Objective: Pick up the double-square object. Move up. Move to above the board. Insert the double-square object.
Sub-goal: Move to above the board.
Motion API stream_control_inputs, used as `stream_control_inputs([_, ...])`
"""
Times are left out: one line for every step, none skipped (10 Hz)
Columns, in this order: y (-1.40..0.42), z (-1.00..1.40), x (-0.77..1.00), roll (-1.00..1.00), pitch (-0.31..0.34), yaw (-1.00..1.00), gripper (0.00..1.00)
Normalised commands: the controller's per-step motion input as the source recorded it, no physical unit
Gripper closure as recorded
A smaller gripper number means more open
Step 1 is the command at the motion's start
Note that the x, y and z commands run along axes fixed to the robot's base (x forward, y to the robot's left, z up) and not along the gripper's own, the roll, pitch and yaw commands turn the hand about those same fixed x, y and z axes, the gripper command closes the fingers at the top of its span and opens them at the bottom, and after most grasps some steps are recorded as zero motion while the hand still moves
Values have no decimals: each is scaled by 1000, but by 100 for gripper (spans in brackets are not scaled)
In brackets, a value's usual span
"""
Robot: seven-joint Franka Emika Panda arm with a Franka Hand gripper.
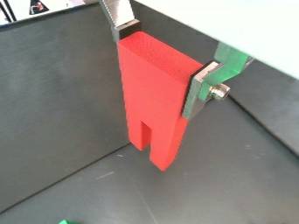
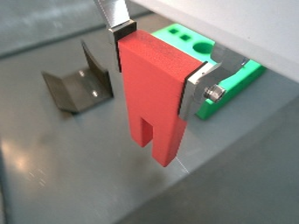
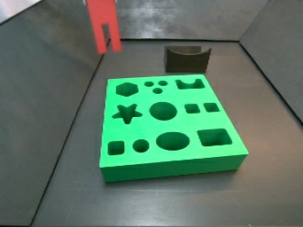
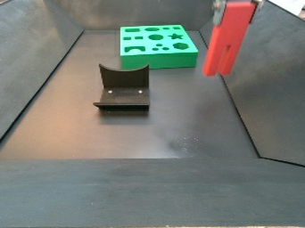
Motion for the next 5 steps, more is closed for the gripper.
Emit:
stream_control_inputs([112, 1000, -10, 16, -367, -42, 100])
stream_control_inputs([105, 1000, -20, 10, -260, -40, 100])
stream_control_inputs([104, 1000, -22, 5, -152, -37, 100])
stream_control_inputs([101, 1000, -18, 1, -46, -40, 100])
stream_control_inputs([98, 1000, -12, -4, 10, -41, 100])
